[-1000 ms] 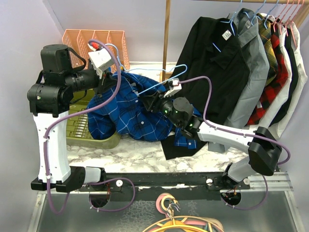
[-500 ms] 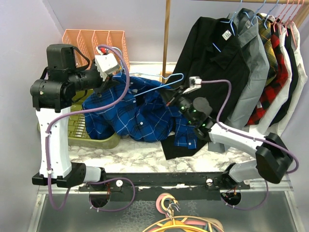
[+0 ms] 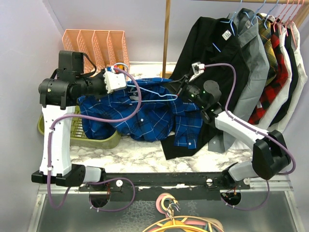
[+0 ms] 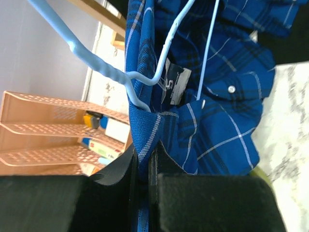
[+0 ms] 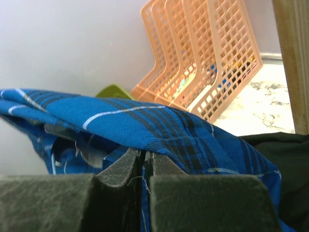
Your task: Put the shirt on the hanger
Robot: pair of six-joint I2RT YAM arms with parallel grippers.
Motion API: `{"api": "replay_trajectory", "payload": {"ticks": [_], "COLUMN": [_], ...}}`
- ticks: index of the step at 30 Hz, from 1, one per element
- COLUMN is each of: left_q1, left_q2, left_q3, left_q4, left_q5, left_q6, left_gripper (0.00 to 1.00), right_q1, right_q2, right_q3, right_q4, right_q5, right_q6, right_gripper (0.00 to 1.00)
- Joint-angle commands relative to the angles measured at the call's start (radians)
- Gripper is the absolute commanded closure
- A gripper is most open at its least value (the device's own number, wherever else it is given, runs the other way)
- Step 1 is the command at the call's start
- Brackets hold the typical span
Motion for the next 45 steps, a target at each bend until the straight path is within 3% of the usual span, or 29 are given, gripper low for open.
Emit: {"api": "replay_trajectory", "payload": {"ticks": [1, 5, 9, 14, 23, 31, 39, 45], "left_q1": [-0.001, -0.007, -0.007, -0.009, -0.009, -0.010, -0.010, -0.009], "left_q2": [-0.085, -0.114, -0.123, -0.160, -0.272, -0.282, -0.373, -0.333], "left_q3": [-0.030, -0.068, -0.050, -0.116, -0.354, -0.362, -0.613, -0.539], "left_q4": [0.081, 0.214, 0.294, 0.343, 0.481, 0.612, 0.911, 0.892], "left_q5": [-0.208, -0.342, -0.369, -0.415, -0.557, -0.565, -0.647, -0.607], "left_q6": [0.163, 0.191, 0.178, 0.256, 0.463, 0.358, 0.467, 0.292], "left_gripper": [1.00, 1.00, 1.00, 1.00, 1.00, 1.00, 1.00, 1.00], "right_q1": [-0.105, -0.136, -0.136, -0.138, -0.138, -0.138, -0.138, -0.138], "right_q2": [0.039, 0.049, 0.086, 0.110, 0.074, 0.123, 0.087, 0.027], "right_q3": [0.073, 0.130, 0.237, 0.356, 0.492, 0.536, 0.499, 0.409], "right_q4": [-0.207, -0.338, -0.574, -0.876, -1.144, -1.306, -1.362, -1.316], "right_q5": [-0.173, -0.254, -0.285, -0.249, -0.088, -0.097, -0.078, -0.016], "right_q6": [-0.109, -0.188, -0.281, -0.372, -0.476, -0.481, -0.479, -0.478], "right_gripper": [0.99, 0.99, 0.99, 0.99, 0.99, 0.99, 0.99, 0.99]}}
